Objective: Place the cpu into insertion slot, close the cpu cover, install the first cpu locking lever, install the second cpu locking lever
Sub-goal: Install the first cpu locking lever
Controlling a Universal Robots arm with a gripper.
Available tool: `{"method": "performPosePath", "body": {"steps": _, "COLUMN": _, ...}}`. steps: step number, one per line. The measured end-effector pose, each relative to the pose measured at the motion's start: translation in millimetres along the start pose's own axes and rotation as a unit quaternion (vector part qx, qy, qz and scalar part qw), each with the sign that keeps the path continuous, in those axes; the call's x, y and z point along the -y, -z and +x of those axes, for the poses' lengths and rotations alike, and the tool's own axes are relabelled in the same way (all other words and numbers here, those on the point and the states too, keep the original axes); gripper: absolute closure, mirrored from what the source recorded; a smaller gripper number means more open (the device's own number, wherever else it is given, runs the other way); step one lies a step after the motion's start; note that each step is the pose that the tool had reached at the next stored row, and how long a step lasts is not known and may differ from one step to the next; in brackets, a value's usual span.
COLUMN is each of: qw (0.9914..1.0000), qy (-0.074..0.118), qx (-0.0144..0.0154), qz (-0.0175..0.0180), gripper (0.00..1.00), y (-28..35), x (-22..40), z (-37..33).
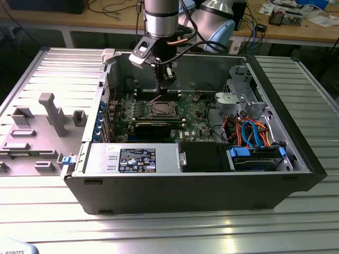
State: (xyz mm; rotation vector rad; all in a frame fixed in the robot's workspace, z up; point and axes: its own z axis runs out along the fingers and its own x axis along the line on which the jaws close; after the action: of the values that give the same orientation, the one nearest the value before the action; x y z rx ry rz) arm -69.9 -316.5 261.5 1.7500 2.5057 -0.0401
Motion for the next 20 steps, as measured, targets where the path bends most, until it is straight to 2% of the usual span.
{"method": "performPosePath", "body": {"steps": 2, "qw": 0.99985, "qy": 0.017, "qx": -0.0002, "qz": -0.0014, "gripper": 0.89, "y": 0.0, "x": 0.0, "z": 0.0}}
{"method": "performPosePath", "body": {"steps": 4, "qw": 0.99926, "qy": 0.038, "qx": -0.0004, "qz": -0.0030, "gripper": 0.89, "y": 0.0, "x": 0.0, "z": 0.0}}
{"method": "performPosePath", "body": {"steps": 6, "qw": 0.99783, "qy": 0.066, "qx": -0.0006, "qz": -0.0051, "gripper": 0.89, "y": -0.1, "x": 0.0, "z": 0.0}}
{"method": "performPosePath", "body": {"steps": 8, "qw": 0.99584, "qy": 0.091, "qx": -0.0009, "qz": -0.0069, "gripper": 0.89, "y": -0.2, "x": 0.0, "z": 0.0}}
{"method": "performPosePath", "body": {"steps": 9, "qw": 0.99388, "qy": 0.110, "qx": -0.0011, "qz": -0.0084, "gripper": 0.89, "y": -0.3, "x": 0.0, "z": 0.0}}
{"method": "performPosePath", "body": {"steps": 11, "qw": 0.99055, "qy": 0.137, "qx": -0.0014, "qz": -0.0105, "gripper": 0.89, "y": -0.4, "x": 0.0, "z": 0.0}}
{"method": "performPosePath", "body": {"steps": 12, "qw": 0.98927, "qy": 0.146, "qx": -0.0015, "qz": -0.0111, "gripper": 0.89, "y": -0.4, "x": 0.0, "z": 0.0}}
{"method": "performPosePath", "body": {"steps": 13, "qw": 0.98684, "qy": 0.161, "qx": -0.0017, "qz": -0.0124, "gripper": 0.89, "y": -0.5, "x": 0.0, "z": 0.0}}
{"method": "performPosePath", "body": {"steps": 14, "qw": 0.98372, "qy": 0.179, "qx": -0.0019, "qz": -0.0137, "gripper": 0.89, "y": -0.6, "x": 0.0, "z": 0.0}}
{"method": "performPosePath", "body": {"steps": 15, "qw": 0.97985, "qy": 0.199, "qx": -0.0021, "qz": -0.0153, "gripper": 0.89, "y": -0.7, "x": 0.0, "z": 0.0}}
{"method": "performPosePath", "body": {"steps": 16, "qw": 0.97709, "qy": 0.212, "qx": -0.0024, "qz": -0.0164, "gripper": 0.89, "y": -0.8, "x": 0.0, "z": 0.1}}
{"method": "performPosePath", "body": {"steps": 20, "qw": 0.96868, "qy": 0.248, "qx": -0.0030, "qz": -0.0194, "gripper": 0.89, "y": -1.1, "x": 0.1, "z": 0.1}}
